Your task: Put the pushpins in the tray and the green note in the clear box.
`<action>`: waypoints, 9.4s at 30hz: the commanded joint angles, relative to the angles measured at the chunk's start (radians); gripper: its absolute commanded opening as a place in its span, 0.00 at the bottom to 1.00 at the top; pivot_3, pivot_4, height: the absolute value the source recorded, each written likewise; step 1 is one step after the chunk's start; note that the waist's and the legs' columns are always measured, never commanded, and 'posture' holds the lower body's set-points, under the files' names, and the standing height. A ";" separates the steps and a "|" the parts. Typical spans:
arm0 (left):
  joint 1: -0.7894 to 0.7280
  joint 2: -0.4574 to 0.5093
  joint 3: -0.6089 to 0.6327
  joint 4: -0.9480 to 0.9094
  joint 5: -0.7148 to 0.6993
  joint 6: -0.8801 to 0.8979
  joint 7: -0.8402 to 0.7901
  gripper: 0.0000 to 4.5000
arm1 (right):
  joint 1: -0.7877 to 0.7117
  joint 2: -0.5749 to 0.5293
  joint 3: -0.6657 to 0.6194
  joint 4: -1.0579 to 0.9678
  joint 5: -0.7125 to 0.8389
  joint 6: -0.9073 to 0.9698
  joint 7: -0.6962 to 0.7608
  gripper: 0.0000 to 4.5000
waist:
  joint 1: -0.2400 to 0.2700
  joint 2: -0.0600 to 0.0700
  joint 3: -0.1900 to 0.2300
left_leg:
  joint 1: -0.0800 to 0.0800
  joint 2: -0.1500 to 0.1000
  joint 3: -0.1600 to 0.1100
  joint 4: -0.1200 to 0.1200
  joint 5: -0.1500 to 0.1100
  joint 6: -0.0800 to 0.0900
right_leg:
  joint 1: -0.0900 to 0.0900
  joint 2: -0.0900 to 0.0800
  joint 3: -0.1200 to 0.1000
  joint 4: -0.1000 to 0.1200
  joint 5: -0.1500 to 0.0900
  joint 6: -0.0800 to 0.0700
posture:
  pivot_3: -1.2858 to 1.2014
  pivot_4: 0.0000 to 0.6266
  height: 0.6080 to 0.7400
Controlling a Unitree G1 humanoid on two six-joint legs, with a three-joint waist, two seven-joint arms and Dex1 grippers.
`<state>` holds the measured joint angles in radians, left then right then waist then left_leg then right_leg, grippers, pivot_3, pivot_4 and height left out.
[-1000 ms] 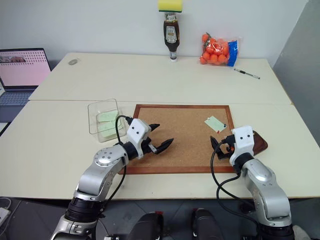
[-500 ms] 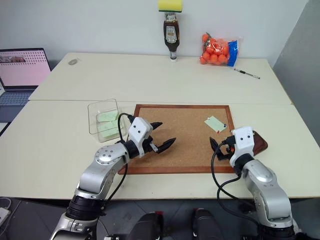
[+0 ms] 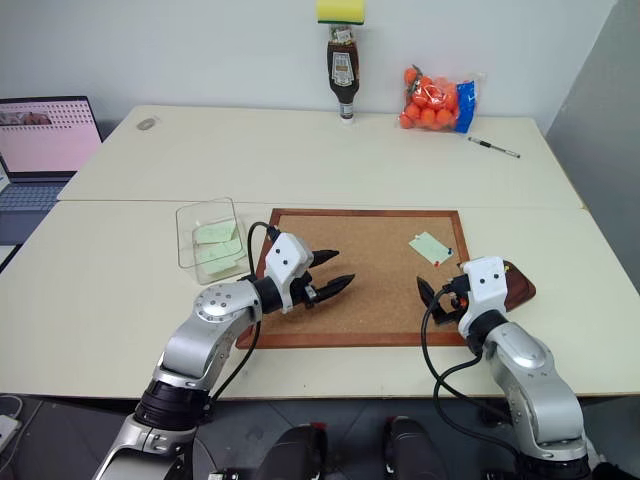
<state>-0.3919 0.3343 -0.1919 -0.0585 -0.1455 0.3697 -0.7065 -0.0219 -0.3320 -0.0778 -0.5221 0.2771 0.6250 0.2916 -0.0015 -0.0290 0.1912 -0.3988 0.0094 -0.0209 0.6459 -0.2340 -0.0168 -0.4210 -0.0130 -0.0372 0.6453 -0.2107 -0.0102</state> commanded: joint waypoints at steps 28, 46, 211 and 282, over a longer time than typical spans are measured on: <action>-0.062 -0.079 -0.070 0.228 0.057 -0.025 -0.004 0.00 | -0.372 -0.004 0.052 0.288 -0.036 0.040 0.009 1.00 | -0.001 0.001 0.000 | 0.000 0.000 0.003 0.000 0.000 0.000 | 0.000 0.005 0.001 0.001 0.000 0.000 | 0.52 0.24 1.00; -0.025 -0.067 -0.071 0.178 0.061 -0.006 0.004 0.00 | -0.656 0.026 0.087 0.858 -0.126 -0.161 0.065 0.79 | -0.001 0.003 -0.002 | 0.001 0.001 0.005 0.000 0.000 0.000 | 0.000 0.005 0.002 0.001 0.000 0.000 | 0.52 0.24 1.00; -0.031 -0.087 -0.094 0.237 0.093 -0.053 0.031 0.00 | -0.155 -0.026 -0.199 0.103 -0.062 0.129 -0.102 0.01 | 0.006 0.010 -0.007 | -0.001 -0.001 0.003 -0.001 0.000 0.001 | 0.000 0.004 0.001 -0.002 0.000 0.001 | 0.52 0.24 1.00; -0.032 -0.065 -0.092 0.231 0.103 -0.054 0.017 0.00 | -0.285 -0.015 0.044 0.456 -0.098 -0.121 0.016 0.27 | -0.001 0.010 -0.006 | 0.000 0.000 0.002 -0.001 0.000 0.001 | 0.000 0.005 0.000 -0.002 -0.001 0.000 | 0.52 0.24 1.00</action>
<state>-0.4411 0.2614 -0.2706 0.1527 -0.0604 0.2965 -0.6891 -0.2877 -0.3478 -0.0180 -0.0647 0.1802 0.5398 0.3050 -0.0023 -0.0194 0.1849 -0.3991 0.0094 -0.0191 0.6450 -0.2341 -0.0163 -0.4206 -0.0083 -0.0377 0.6430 -0.2112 -0.0101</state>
